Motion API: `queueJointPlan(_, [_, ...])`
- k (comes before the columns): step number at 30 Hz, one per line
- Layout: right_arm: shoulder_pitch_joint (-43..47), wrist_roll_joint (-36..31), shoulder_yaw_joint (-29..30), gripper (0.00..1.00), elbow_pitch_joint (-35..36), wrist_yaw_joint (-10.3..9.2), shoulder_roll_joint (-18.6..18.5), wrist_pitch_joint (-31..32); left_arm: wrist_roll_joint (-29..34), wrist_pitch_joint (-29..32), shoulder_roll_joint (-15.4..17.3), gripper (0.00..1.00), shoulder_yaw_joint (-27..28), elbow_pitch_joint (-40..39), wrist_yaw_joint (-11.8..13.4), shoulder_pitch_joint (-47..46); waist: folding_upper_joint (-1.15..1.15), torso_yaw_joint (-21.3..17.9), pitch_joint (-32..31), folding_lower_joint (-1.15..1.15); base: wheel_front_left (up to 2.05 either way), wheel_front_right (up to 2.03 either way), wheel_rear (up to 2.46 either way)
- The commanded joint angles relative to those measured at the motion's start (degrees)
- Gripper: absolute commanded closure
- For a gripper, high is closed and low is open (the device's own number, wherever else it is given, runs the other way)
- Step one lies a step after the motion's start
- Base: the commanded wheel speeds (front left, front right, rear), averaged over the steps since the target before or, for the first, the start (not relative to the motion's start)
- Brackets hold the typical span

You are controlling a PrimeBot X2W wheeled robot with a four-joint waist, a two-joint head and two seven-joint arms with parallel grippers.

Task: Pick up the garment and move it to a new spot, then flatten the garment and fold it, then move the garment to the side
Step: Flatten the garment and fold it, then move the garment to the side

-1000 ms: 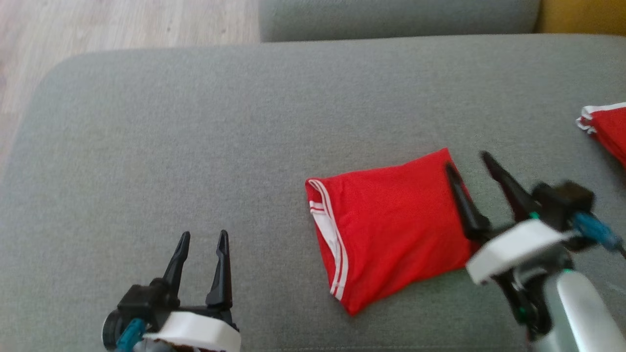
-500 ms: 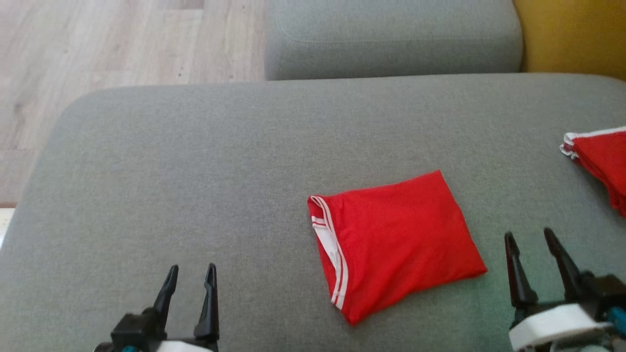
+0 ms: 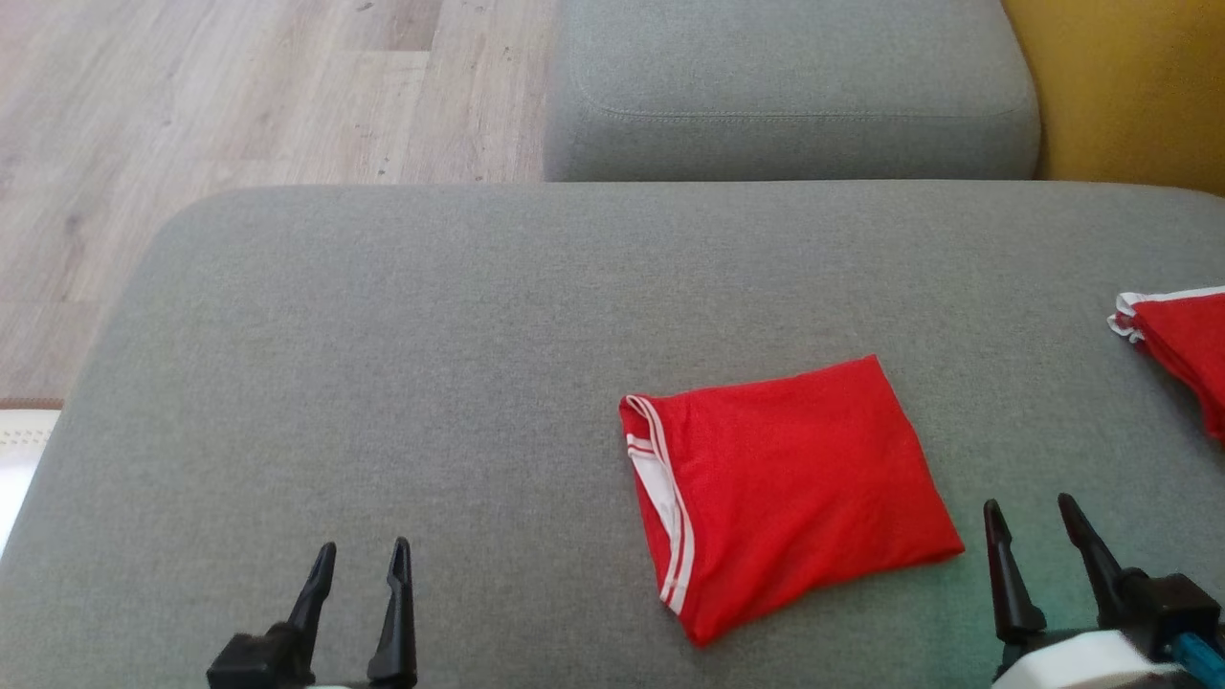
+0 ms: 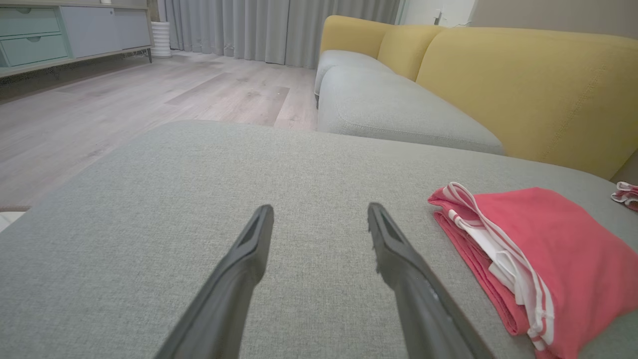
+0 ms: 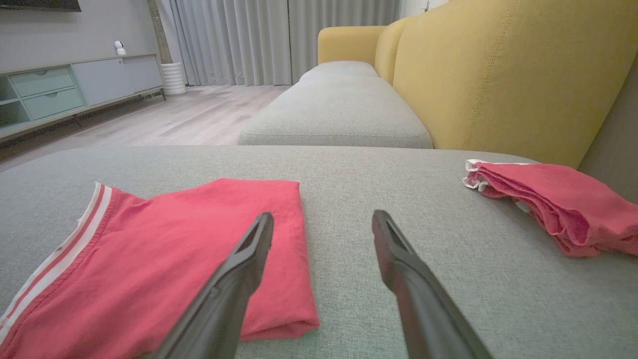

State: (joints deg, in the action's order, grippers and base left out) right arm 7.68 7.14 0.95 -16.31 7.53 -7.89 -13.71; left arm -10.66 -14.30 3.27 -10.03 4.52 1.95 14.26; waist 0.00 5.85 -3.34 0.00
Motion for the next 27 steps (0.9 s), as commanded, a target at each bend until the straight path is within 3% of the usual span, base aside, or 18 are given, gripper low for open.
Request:
queueJointPlan(1, [-2.09,-0.15,-1.07,0.0,1.32,-0.04,-0.76,-0.83,0.16,-0.7,-0.39,0.0,2.22,-1.67,-0.18,-2.02,0.0,0.11,0.03,0.0,0.0,0.0,0.0])
queueJointPlan(8, [-3.37,-0.06,-1.91,0.0,1.3,-0.04,-0.98,-1.01,0.11,-0.7,-0.39,0.0,2.18,-1.97,0.03,-1.9,0.0,0.25,0.39,0.0,0.0,0.0,0.0])
queueJointPlan(13, [-7.09,2.92,-3.44,0.0,5.74,-0.04,-2.92,2.25,-0.07,-0.7,-0.39,0.0,1.9,-2.11,0.34,-2.07,0.0,0.25,1.06,0.0,0.0,0.0,0.0])
queueJointPlan(20, [-14.3,9.8,-5.51,0.0,10.33,-0.04,-8.65,20.7,-0.94,-0.7,-0.39,0.0,0.56,-2.09,0.76,-2.83,0.0,1.55,2.91,0.0,0.0,0.0,0.0])
queueJointPlan(27, [-20.83,13.96,-6.19,0.0,3.4,-0.04,-10.62,38.42,0.1,-0.7,-0.39,0.0,-1.66,-1.84,0.62,-5.4,0.0,3.97,7.13,0.0,0.0,0.0,0.0])
